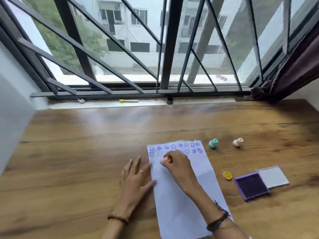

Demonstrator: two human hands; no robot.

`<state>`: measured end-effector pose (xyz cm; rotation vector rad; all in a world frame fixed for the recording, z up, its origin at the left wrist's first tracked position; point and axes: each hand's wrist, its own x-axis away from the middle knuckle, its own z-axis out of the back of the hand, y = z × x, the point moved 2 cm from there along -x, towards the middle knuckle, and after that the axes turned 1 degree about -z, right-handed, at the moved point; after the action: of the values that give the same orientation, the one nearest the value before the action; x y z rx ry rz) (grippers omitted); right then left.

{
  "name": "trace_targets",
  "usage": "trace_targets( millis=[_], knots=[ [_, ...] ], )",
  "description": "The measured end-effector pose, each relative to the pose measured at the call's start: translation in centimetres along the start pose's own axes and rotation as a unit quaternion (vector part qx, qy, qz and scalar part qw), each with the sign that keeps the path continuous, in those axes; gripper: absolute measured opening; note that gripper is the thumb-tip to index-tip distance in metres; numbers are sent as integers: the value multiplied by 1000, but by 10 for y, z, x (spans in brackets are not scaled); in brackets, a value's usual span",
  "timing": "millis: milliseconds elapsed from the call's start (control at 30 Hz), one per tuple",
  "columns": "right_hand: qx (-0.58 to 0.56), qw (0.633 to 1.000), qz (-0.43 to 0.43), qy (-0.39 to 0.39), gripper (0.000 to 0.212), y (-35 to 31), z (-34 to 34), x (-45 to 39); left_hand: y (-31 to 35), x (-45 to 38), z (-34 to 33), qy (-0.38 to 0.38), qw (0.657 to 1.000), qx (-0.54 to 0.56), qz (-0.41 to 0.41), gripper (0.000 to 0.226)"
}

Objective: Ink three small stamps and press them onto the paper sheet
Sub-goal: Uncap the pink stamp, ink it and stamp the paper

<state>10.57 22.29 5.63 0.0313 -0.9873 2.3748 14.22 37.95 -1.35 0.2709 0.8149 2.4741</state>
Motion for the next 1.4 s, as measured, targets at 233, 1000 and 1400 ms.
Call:
trace_targets(
  millis=[233,1000,1400],
  knots=[
    [146,987,56,-20,18,-14,-17,-14,-5,1,-5,10,1000,3,-9,56],
    [280,937,170,-120,16,-12,-16,-28,-4,-1,-5,14,999,34,-1,56],
    [-572,796,-173,-98,29,66,75,10,7,0,6,23,998,57,33,56]
  ],
)
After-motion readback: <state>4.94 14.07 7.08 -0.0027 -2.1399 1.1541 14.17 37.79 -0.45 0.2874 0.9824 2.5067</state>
